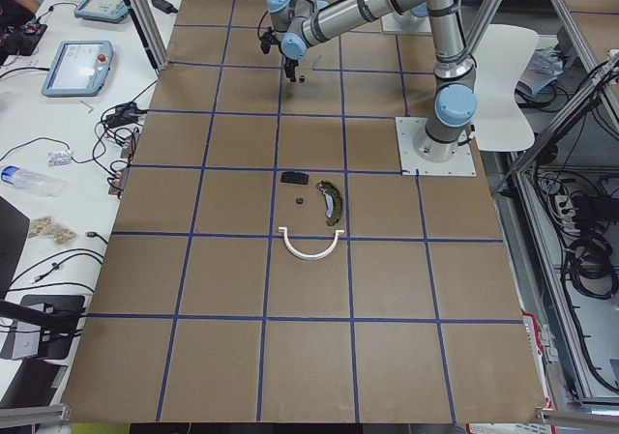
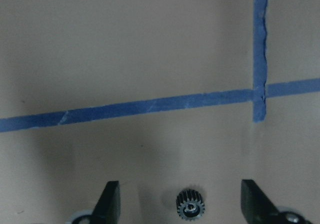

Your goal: Place bearing gear from tray to pile

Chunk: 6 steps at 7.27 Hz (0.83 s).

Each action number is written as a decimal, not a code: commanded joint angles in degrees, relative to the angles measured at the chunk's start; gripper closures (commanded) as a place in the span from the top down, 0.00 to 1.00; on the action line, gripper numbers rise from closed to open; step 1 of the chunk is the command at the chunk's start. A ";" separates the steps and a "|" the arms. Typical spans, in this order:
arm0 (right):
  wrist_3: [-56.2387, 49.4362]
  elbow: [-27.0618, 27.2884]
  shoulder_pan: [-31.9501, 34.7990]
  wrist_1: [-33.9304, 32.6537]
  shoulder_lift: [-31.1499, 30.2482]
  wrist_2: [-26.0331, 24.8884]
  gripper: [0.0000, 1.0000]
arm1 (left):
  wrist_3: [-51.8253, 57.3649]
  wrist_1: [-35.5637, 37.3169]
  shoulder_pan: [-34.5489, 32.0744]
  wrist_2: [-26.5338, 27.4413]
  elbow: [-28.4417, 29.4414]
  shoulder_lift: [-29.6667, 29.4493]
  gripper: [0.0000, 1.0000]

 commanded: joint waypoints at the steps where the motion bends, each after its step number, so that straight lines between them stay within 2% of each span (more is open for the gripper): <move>1: 0.14 0.42 -0.24 -0.08 -0.14 0.01 1.00 | -0.02 -0.05 -0.23 -0.28 -1.87 0.08 0.86; 2: 0.14 0.34 -0.15 -0.17 -0.14 0.09 1.00 | -0.02 0.13 -0.23 -0.19 -2.49 0.08 0.84; 3: -0.12 0.25 -0.24 -0.17 -0.14 0.01 1.00 | -0.02 0.13 -0.23 -0.28 -2.49 0.08 0.75; 4: -0.91 0.25 -0.24 -0.08 -0.14 0.01 1.00 | -0.02 0.13 -0.32 -0.37 -2.49 0.08 0.60; 5: -0.83 0.33 -0.24 -0.08 -0.14 0.01 1.00 | -0.02 0.13 -0.58 -0.37 -2.58 0.08 0.52; 6: -0.74 0.33 -0.24 -0.08 -0.14 0.01 1.00 | -0.02 0.13 -0.67 -0.28 -2.58 -0.01 0.36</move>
